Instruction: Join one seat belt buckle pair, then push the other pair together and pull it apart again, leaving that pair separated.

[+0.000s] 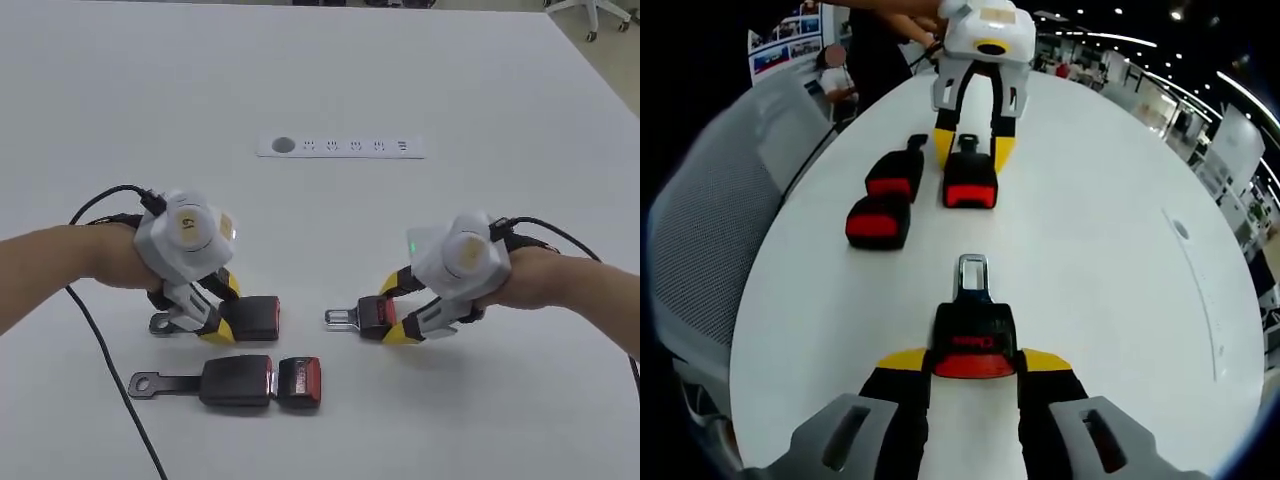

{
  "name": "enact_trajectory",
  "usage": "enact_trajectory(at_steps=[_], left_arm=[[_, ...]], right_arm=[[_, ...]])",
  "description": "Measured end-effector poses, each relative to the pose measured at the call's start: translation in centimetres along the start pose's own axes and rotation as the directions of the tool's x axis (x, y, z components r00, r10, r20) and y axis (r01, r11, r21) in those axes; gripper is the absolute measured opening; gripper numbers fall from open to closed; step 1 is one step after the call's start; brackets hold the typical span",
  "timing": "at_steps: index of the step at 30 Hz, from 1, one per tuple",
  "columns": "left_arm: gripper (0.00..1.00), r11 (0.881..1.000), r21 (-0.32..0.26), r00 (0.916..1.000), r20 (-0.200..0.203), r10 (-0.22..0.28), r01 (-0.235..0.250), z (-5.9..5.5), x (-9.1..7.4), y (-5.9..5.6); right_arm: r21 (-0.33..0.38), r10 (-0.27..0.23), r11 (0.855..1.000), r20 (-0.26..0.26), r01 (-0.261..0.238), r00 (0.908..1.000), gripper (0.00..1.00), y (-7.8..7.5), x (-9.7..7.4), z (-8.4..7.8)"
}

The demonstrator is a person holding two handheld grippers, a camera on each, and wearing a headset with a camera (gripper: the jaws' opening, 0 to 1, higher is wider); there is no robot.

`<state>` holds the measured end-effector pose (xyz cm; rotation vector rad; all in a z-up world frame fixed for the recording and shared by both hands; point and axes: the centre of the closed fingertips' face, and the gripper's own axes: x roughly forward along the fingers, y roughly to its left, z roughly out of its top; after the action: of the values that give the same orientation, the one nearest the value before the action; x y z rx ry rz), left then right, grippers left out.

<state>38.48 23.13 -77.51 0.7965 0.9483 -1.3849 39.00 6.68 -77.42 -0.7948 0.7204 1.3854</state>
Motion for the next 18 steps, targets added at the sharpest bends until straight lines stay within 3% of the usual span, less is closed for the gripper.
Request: enact_trajectory(at_steps=[18], left_arm=[[0.31, 1.0, -0.017, 1.0, -0.009, 0.002, -0.002, -0.1, 0.1, 0.0]], right_arm=[[0.023, 0.007, 1.0, 0.018, -0.007, 0.9998, 0.3, 0.1, 0.9, 1.6]])
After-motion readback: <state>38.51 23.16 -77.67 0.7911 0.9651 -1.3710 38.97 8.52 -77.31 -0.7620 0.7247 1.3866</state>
